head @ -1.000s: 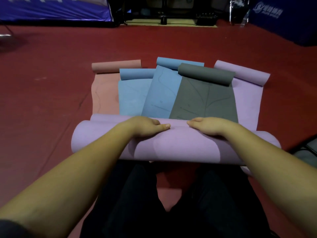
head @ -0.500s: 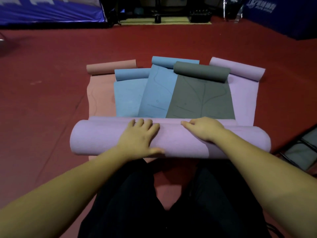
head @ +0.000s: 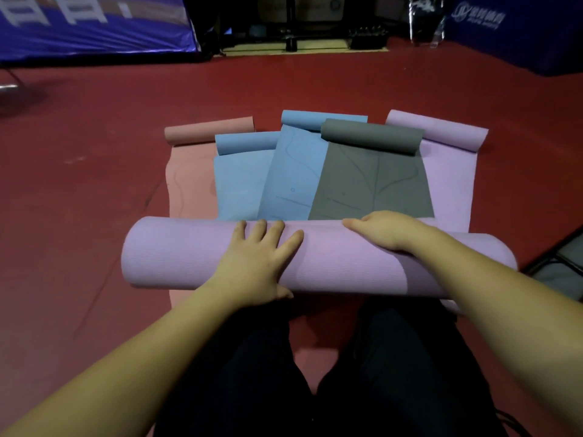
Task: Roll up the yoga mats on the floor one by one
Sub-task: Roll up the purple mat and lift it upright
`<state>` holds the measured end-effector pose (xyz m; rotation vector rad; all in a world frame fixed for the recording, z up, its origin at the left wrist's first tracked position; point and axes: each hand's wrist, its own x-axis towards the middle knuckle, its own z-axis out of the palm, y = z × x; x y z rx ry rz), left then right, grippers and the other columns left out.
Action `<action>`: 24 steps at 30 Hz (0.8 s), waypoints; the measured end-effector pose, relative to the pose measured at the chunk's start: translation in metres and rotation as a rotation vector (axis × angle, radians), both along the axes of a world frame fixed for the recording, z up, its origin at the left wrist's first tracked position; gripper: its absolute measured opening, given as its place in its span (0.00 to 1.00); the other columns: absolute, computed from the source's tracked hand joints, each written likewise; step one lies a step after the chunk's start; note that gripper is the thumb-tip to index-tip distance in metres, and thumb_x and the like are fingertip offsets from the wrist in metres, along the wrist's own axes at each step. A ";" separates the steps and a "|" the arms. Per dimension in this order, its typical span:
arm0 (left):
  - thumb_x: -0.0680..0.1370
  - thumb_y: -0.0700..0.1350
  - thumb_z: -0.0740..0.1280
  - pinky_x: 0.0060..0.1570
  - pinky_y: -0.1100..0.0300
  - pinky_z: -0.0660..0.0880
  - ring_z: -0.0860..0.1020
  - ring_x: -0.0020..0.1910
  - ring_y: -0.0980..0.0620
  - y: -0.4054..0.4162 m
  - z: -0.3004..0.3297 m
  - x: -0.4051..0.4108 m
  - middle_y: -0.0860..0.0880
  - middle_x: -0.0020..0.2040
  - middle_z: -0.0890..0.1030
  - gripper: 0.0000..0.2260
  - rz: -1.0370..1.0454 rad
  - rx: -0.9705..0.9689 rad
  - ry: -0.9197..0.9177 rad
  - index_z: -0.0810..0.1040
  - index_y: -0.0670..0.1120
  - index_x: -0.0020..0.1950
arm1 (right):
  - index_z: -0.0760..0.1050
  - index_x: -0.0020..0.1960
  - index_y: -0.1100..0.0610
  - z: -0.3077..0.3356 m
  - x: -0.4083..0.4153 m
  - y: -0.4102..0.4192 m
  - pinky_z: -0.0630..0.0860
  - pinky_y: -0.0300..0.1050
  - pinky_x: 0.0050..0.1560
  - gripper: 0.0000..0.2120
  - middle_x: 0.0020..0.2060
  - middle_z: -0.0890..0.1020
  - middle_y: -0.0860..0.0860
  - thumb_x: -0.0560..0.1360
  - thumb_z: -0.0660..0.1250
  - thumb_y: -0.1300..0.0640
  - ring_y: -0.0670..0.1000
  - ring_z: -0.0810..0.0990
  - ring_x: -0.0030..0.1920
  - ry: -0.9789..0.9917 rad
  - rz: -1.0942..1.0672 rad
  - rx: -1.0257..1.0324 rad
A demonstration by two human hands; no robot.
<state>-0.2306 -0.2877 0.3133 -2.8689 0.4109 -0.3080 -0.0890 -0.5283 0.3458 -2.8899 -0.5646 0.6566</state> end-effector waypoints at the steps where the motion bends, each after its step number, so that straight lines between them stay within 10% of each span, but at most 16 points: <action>1: 0.56 0.73 0.70 0.59 0.34 0.68 0.74 0.59 0.37 -0.001 0.003 -0.006 0.40 0.66 0.73 0.50 -0.006 -0.007 -0.010 0.63 0.49 0.72 | 0.74 0.70 0.52 0.002 -0.003 -0.002 0.66 0.50 0.69 0.34 0.72 0.72 0.55 0.79 0.47 0.31 0.57 0.70 0.70 0.010 0.005 -0.005; 10: 0.54 0.74 0.66 0.59 0.37 0.69 0.74 0.59 0.39 -0.002 -0.003 -0.026 0.43 0.67 0.73 0.50 0.027 -0.043 0.094 0.62 0.51 0.71 | 0.73 0.71 0.50 0.002 -0.008 -0.001 0.63 0.48 0.71 0.32 0.72 0.71 0.49 0.78 0.52 0.31 0.53 0.70 0.71 0.162 0.040 -0.035; 19: 0.56 0.77 0.59 0.61 0.39 0.69 0.73 0.62 0.40 0.002 -0.003 -0.016 0.45 0.69 0.72 0.50 0.021 -0.062 0.135 0.60 0.53 0.73 | 0.65 0.70 0.52 -0.021 0.028 0.030 0.74 0.51 0.53 0.32 0.63 0.75 0.54 0.73 0.70 0.41 0.58 0.74 0.62 -0.136 0.132 -0.252; 24: 0.59 0.80 0.55 0.62 0.41 0.67 0.72 0.62 0.42 0.004 0.000 -0.014 0.48 0.70 0.71 0.49 0.042 -0.067 0.149 0.60 0.54 0.74 | 0.75 0.62 0.54 -0.026 0.047 0.043 0.73 0.49 0.50 0.15 0.58 0.73 0.55 0.78 0.62 0.51 0.58 0.72 0.61 -0.412 0.211 -0.142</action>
